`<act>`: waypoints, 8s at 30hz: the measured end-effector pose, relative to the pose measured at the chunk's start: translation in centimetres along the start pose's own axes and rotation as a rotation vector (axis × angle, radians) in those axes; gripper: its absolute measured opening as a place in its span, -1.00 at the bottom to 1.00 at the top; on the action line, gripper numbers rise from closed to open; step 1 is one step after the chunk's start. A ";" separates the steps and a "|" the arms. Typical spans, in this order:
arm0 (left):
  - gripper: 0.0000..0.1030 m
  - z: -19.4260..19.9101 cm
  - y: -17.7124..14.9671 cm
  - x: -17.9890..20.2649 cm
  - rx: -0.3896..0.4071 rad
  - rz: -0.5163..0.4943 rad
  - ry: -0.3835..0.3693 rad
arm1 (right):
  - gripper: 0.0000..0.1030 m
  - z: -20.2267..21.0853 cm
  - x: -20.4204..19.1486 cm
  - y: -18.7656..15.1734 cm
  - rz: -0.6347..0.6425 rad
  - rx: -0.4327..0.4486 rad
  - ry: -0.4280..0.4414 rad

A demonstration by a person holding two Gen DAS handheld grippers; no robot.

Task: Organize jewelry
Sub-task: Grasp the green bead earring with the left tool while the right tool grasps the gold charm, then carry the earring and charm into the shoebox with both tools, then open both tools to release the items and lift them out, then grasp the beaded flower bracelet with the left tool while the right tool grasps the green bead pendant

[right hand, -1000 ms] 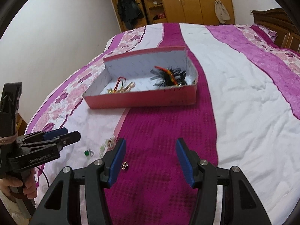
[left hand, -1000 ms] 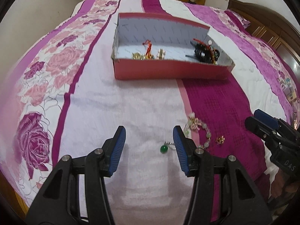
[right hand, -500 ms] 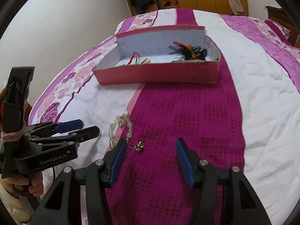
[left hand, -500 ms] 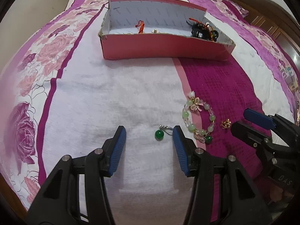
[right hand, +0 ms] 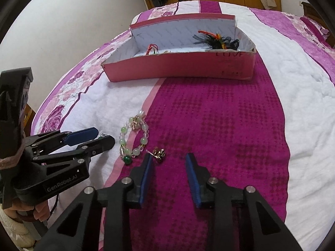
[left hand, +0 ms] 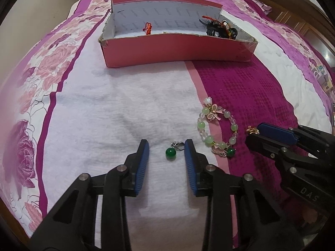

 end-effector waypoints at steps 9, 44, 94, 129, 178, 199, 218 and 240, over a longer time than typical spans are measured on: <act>-0.51 0.1 0.0 -0.1 0.003 0.000 0.001 | -0.34 0.3 -0.4 0.5 0.014 0.016 0.004; -0.98 1.7 0.7 0.8 0.048 0.006 -0.036 | -0.70 0.8 -0.3 0.4 0.037 0.020 -0.011; -0.98 5.7 12.8 0.3 0.358 0.014 -0.022 | -0.70 4.4 0.7 11.2 0.048 0.293 -0.072; -0.98 0.0 18.7 -4.3 0.435 0.059 0.028 | -0.70 -1.0 4.0 19.9 -0.018 0.383 -0.177; -0.21 2.3 15.9 -5.0 0.423 0.131 0.044 | 0.42 0.6 3.6 18.2 -0.032 0.412 -0.166; -0.21 4.8 10.5 -2.6 0.366 0.104 0.010 | 0.43 3.8 3.4 12.6 -0.021 0.381 -0.171; -0.21 3.6 4.6 0.2 0.200 0.052 -0.032 | 0.43 4.5 4.0 6.5 -0.058 0.286 -0.146; -0.96 -1.3 2.1 2.8 0.043 -0.042 -0.044 | 0.42 3.9 5.4 4.6 -0.094 0.242 -0.146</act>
Point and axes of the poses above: each gripper's, at about its wrist camera, not at the fingertips, and z roughly against the way its jaws point, x to its right, y to its top, the point moved 10 cm from there along -z, roughly the way its jaws point, and after that the axes turned 9 degrees about -y, right-handed, at the moved point
